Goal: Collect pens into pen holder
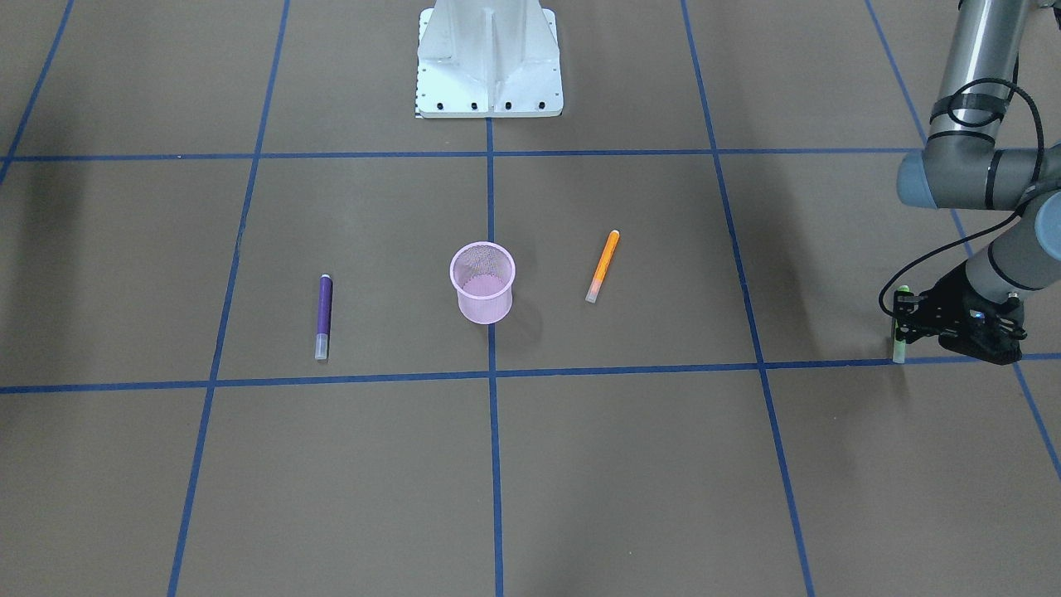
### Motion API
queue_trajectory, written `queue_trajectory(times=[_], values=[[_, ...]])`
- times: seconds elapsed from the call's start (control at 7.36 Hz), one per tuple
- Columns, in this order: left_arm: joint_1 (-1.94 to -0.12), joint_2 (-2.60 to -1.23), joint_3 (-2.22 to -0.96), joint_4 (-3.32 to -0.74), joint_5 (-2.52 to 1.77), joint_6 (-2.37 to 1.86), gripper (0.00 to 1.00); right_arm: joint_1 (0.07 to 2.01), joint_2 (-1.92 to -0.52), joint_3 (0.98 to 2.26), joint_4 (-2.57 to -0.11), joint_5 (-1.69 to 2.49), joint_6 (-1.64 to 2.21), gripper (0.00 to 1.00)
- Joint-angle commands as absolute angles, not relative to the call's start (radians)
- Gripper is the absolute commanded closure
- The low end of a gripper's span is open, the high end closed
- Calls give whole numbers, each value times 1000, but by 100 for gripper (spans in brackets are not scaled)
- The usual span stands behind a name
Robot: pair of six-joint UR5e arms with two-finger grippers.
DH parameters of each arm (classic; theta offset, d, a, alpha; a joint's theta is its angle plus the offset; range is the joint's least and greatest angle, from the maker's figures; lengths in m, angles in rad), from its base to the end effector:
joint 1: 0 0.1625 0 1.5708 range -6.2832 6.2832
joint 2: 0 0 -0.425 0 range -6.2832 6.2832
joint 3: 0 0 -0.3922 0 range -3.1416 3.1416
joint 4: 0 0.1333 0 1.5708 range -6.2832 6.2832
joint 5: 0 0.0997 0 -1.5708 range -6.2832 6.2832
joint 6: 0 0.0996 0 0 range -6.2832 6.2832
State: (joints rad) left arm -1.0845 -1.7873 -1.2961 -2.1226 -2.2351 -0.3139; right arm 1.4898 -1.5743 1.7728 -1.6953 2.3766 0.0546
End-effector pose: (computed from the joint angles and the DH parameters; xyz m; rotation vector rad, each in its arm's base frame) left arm 0.2205 -0.5709 0.6222 0.1849 0.7871 0.3268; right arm 0.0218 -0.4909 0.5716 0.0152 -0.8084 -0.0548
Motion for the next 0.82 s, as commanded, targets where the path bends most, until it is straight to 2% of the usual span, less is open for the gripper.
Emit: queue_trajectory(times=[0.0,0.27,0.41,0.54,0.68], values=[[-1085,-1787,-1299,-2118,-2253,-313,94,1462,-1557,1770,-1694,2376,57,0],[-1085,-1787,-1299,-2120,-2267,-310,37,1457,-1555,1756,-1694,2373,60,0],[-1085,-1787,-1299,-2120,-2267,-310,19,1454,-1554,1731,-1695,2375,58,0],[-1085,-1789,-1301,-2120,-2267,-310,11,1445,-1551,1717,-1694,2378,58,0],[-1085,-1792,-1301,-2120,-2267,-310,11,1434,-1551,1717,-1694,2378,58,0]])
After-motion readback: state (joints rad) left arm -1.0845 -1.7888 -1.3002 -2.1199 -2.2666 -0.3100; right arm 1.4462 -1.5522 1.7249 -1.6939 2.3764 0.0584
